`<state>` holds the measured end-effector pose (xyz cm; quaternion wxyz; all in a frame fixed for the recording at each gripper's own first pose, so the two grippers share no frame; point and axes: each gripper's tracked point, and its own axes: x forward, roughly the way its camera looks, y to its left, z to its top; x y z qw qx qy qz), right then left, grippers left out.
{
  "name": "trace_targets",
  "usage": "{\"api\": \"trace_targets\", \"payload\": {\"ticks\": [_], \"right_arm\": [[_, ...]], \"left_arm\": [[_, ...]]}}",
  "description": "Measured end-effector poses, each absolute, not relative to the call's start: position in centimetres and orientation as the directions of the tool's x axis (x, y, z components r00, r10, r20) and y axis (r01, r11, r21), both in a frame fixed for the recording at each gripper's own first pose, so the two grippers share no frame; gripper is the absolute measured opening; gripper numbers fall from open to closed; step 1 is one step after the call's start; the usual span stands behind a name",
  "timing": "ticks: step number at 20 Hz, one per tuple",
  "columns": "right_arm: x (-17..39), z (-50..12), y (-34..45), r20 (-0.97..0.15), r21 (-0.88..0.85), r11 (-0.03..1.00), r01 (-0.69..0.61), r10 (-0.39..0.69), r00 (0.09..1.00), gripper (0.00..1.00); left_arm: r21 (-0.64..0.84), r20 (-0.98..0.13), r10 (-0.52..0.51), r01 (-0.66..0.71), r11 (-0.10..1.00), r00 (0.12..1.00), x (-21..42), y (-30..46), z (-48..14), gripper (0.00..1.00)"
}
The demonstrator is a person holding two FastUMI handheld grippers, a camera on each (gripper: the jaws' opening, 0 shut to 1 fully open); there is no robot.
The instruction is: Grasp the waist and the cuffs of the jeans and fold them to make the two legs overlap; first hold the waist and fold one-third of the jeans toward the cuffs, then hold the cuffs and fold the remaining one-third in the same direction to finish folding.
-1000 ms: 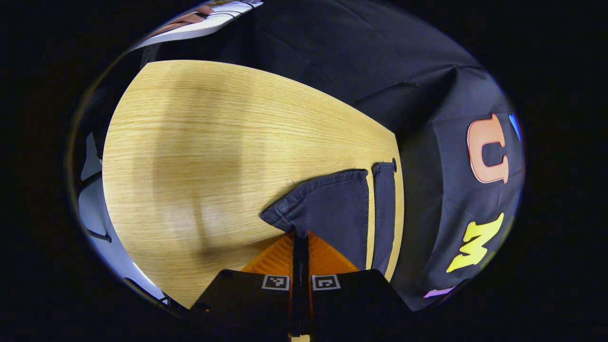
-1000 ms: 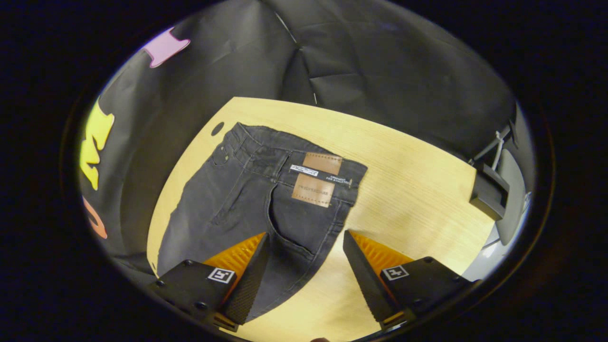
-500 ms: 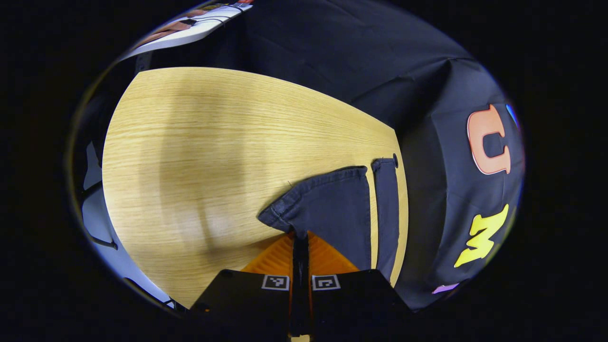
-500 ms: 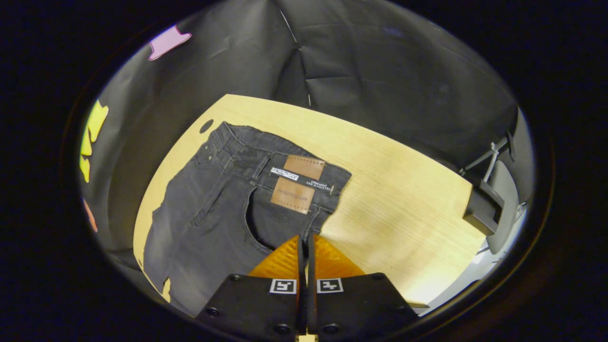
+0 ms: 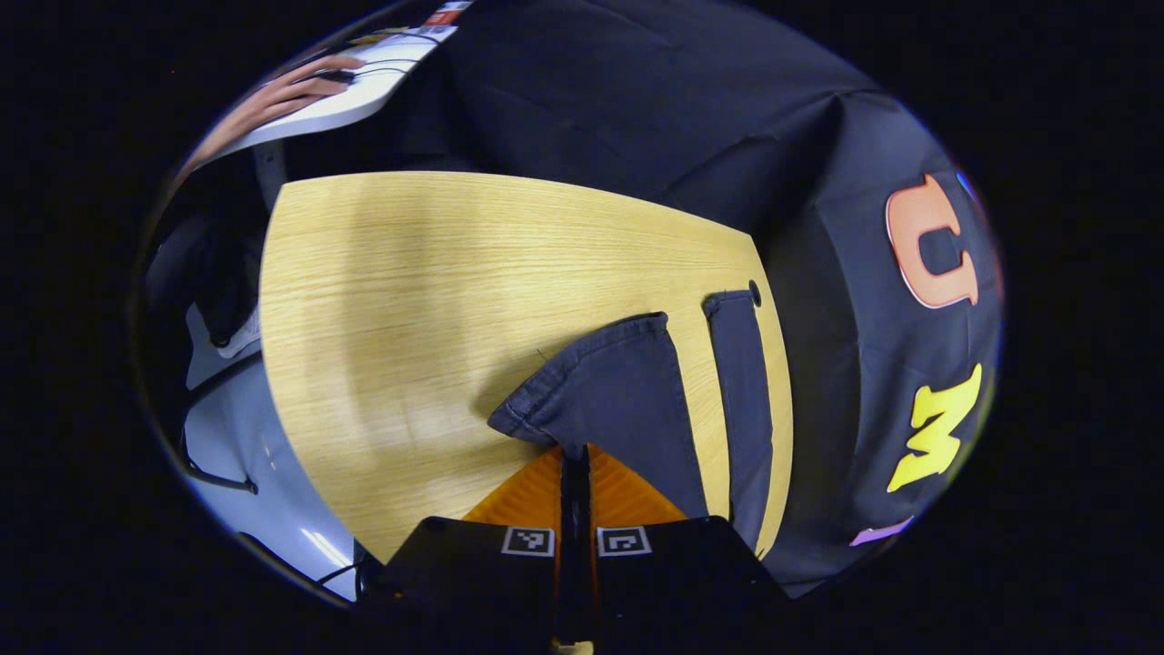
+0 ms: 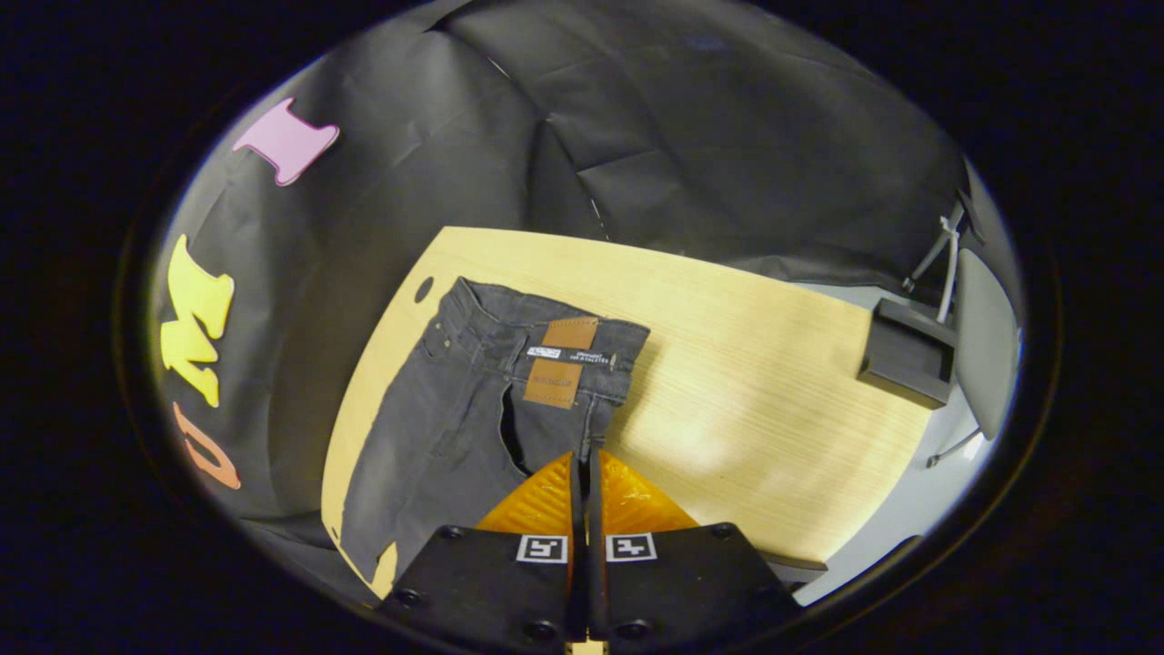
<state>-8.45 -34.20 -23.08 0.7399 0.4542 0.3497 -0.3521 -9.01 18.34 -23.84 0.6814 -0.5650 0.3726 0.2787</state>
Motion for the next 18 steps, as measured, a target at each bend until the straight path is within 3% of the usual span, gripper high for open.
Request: {"api": "trace_targets", "payload": {"ticks": [1, 5, 9, 13, 14, 16, 18], "right_arm": [[-8.8, -22.5, -33.7, -0.835, 0.435, 0.336, 0.835, -0.197, 0.514, 0.0], [-7.7, -19.7, -33.3, -0.81, 0.464, 0.353, 0.812, -0.202, 0.551, 0.01], [-3.1, -17.8, -33.9, -0.796, 0.493, 0.358, 0.793, -0.184, 0.577, 0.05], [3.1, -16.4, -35.1, -0.762, 0.55, 0.346, 0.76, -0.164, 0.626, 0.01], [4.9, -16.4, -35.2, -0.754, 0.569, 0.334, 0.751, -0.152, 0.639, 0.05], [8.3, -16.9, -35.3, -0.749, 0.59, 0.317, 0.742, -0.127, 0.65, 0.01], [11.7, -17.8, -35.8, -0.745, 0.598, 0.316, 0.736, -0.121, 0.657, 0.05]], "left_arm": [[-0.554, -0.829, -0.036, -0.809, 0.198, 0.559, -9.9, 18.6, -23.8, 0.03], [-0.584, -0.81, -0.04, -0.799, 0.145, 0.585, -9.1, 19.1, -21.8, 0.03], [-0.641, -0.767, -0.086, -0.756, 0.132, 0.635, -2.2, 18.6, -18.2, 0.03], [-0.67, -0.742, -0.078, -0.732, 0.123, 0.666, 6.0, 19.4, -16.0, 0.03], [-0.669, -0.743, -0.075, -0.735, 0.112, 0.665, 7.9, 19.6, -16.0, 0.03], [-0.641, -0.768, -0.076, -0.761, 0.102, 0.636, 11.1, 20.0, -17.0, 0.03], [-0.634, -0.773, -0.088, -0.767, 0.094, 0.628, 14.2, 20.4, -17.5, 0.03]]}}
